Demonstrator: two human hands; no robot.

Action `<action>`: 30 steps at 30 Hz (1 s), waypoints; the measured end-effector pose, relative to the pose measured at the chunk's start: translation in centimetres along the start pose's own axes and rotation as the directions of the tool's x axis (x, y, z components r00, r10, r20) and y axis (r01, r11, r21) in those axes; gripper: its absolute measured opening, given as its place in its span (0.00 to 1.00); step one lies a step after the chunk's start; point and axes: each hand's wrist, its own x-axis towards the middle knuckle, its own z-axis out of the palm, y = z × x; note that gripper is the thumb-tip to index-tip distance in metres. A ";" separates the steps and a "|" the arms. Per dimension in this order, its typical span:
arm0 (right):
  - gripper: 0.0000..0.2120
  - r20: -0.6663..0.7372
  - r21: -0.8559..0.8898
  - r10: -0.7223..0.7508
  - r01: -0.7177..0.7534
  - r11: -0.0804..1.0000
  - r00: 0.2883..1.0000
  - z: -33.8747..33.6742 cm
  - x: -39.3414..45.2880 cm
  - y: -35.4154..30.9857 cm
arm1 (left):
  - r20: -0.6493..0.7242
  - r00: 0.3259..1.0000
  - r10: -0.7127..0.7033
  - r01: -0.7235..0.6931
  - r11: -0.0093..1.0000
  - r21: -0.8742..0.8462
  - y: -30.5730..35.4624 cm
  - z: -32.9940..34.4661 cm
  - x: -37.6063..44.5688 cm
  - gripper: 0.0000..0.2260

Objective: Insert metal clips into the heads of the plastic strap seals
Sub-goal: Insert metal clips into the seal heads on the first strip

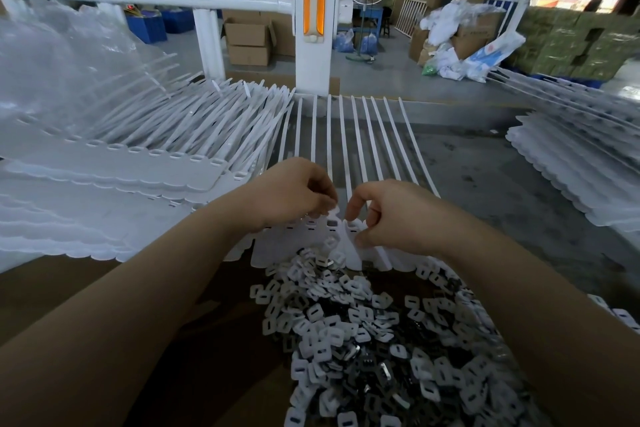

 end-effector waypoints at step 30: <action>0.13 0.019 -0.023 -0.015 0.015 1.000 1.000 0.0 -0.2 0.0 | 0.050 0.965 -0.258 0.255 0.965 0.061 1.1 0.9 0.8 0.06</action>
